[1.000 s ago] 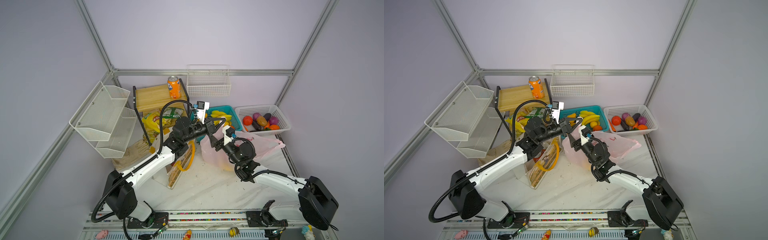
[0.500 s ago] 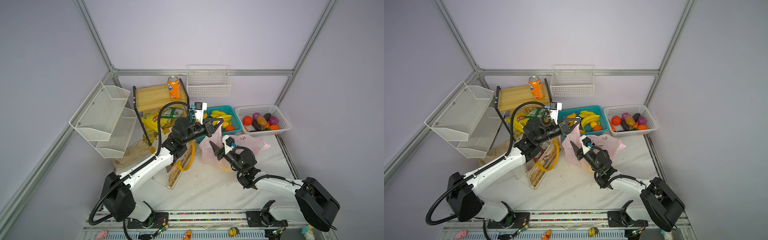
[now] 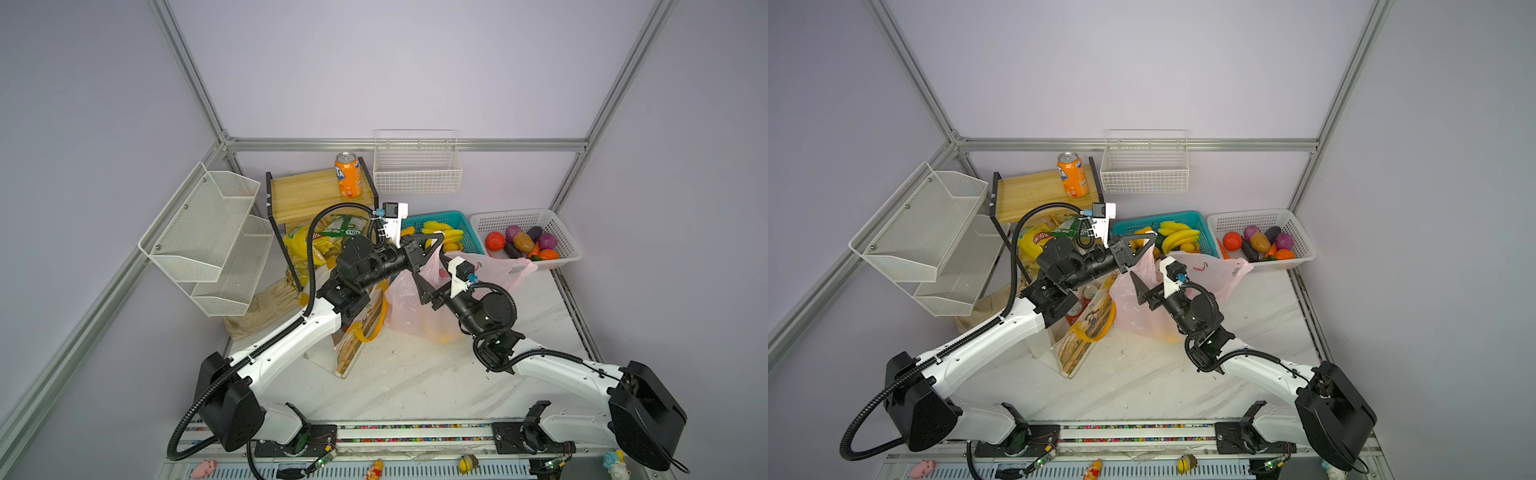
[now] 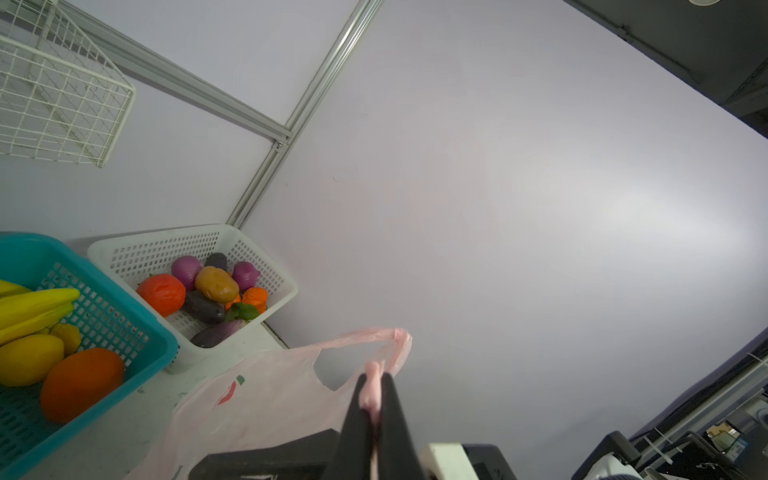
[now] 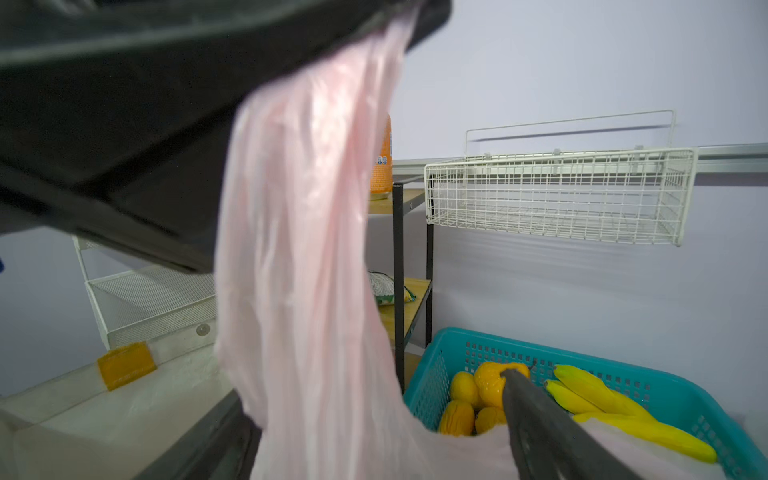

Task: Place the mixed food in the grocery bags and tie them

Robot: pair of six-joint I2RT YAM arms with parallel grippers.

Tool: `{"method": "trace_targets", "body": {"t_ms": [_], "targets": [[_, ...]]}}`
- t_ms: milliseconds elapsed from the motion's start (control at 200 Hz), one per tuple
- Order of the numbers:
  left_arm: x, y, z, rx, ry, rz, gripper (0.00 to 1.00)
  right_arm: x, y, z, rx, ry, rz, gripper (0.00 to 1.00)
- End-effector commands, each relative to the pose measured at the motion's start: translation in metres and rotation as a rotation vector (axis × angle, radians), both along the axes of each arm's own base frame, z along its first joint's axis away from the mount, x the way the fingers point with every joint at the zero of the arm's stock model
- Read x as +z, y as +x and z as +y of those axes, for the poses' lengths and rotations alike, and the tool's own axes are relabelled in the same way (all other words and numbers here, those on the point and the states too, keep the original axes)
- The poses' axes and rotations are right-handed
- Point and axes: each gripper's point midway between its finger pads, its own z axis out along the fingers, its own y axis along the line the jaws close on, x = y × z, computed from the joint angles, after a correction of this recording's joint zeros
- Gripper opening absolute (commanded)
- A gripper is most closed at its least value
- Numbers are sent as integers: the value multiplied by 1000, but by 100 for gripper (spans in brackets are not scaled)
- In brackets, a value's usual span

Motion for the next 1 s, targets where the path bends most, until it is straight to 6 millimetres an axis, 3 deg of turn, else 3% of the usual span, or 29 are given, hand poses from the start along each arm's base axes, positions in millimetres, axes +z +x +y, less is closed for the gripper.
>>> {"method": "trace_targets", "body": {"t_ms": [0,165,245,295,305,330,545,690,845,995], "targets": [[1,-2,4,6,-34,2,0,17,1,8,6,66,-18,90],[-2,-1,4,6,-41,21,0,22,13,3,-74,199,35,77],[-1,-1,4,2,-49,28,0,10,24,4,-131,247,77,72],[-1,-2,3,-2,-55,32,0,9,26,3,-161,272,79,72],[-12,4,-2,-1,-40,53,0,8,26,4,-163,276,78,72],[-16,6,-4,-4,-37,63,0,8,26,5,-169,286,76,73],[-19,8,-5,-5,-48,77,0,7,22,3,-204,351,77,81],[-22,10,-3,9,-57,87,0,3,24,1,-221,389,83,76],[-20,12,4,46,-70,94,0,-31,34,-11,-329,379,146,52],[-24,16,8,71,-70,106,0,-72,42,-6,-371,264,201,42]]}}
